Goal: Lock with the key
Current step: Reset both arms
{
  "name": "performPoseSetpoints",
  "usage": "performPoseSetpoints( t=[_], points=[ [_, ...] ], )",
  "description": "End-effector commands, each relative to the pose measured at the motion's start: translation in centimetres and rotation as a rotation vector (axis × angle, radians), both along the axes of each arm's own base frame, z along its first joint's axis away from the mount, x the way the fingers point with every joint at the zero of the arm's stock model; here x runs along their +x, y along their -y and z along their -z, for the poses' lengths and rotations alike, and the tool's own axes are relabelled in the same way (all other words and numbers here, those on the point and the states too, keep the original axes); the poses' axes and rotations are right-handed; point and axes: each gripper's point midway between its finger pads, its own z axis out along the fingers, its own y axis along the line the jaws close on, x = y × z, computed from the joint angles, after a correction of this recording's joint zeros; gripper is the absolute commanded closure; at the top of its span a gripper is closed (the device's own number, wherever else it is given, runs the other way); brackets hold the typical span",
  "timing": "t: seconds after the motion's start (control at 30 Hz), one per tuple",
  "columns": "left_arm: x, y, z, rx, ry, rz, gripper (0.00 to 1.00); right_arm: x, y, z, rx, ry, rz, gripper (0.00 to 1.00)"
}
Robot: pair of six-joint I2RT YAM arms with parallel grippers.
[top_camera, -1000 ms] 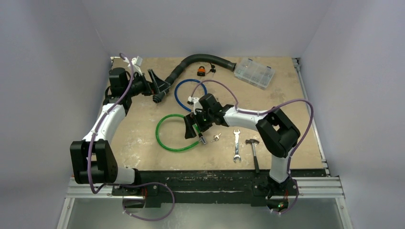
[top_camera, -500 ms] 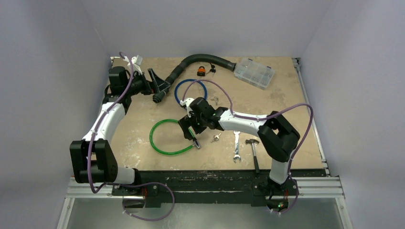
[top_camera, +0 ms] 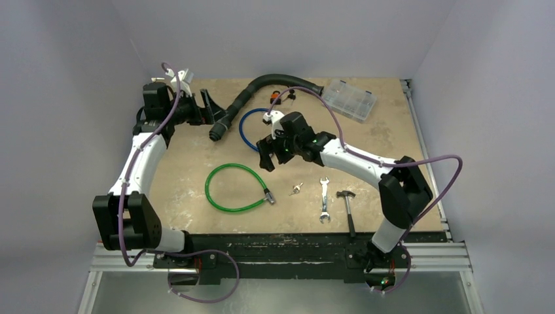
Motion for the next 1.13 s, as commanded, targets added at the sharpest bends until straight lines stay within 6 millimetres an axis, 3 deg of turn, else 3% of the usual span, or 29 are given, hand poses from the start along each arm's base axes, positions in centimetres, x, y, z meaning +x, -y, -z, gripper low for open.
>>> performPoseSetpoints(
  t=[0.0,0.13,0.33,0.43,0.53,0.73,0.87,1.1],
  points=[
    [0.7,-1.6,-1.2,0.094,0.025,-0.021,0.0,1.3,0.0,-4.5,0.103,0.043,-0.036,0.01],
    [0.9,-3.5,0.0,0.142,-0.074,-0.048,0.0,3.6,4.0,-7.1,0.189,0.04,0.022,0.01],
    [1.7,-7.3,0.3,0.257,-0.112,-0.087,0.0,6.0,11.3,-11.6,0.26,0.149,0.146,0.01],
    [1.5,-9.2,2.1,0.352,-0.151,-0.106,0.0,6.7,15.1,-12.6,0.274,0.17,0.201,0.01],
    [0.6,-10.4,3.8,0.384,-0.173,-0.129,0.0,7.5,19.2,-12.1,0.256,0.173,0.263,0.01],
    [-1.7,-12.0,6.3,0.465,-0.191,-0.2,0.0,7.8,27.4,-8.9,0.201,0.18,0.356,0.01],
    [-2.6,-12.7,7.6,0.497,-0.225,-0.227,0.0,7.4,29.4,-8.6,0.21,0.19,0.385,0.01],
    [-2.6,-12.7,7.1,0.493,-0.211,-0.242,0.0,7.3,29.2,-9.5,0.237,0.222,0.375,0.01]
  ],
)
